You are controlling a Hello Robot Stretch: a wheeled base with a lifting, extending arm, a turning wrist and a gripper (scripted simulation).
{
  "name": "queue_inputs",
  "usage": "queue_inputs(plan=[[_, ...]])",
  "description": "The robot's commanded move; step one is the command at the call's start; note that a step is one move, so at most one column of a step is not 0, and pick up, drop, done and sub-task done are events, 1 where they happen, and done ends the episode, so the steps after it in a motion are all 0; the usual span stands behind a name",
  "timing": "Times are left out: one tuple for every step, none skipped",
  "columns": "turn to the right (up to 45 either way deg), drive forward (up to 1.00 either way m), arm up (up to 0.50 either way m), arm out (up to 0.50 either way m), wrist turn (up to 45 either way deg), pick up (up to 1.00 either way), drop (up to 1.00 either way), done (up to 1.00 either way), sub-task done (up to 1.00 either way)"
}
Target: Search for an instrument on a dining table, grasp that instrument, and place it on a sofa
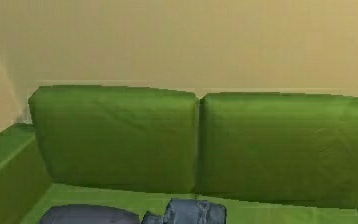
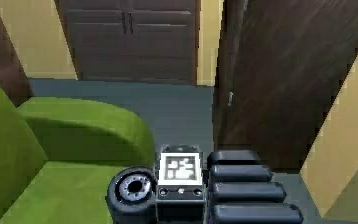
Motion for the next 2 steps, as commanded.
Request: queue_inputs(plan=[[-45.0,0.0,0.0,0.0,0.0,0.0,0.0,0.0,0.0],[-21.0,0.0,0.0,0.0,0.0,0.0,0.0,0.0,0.0]])
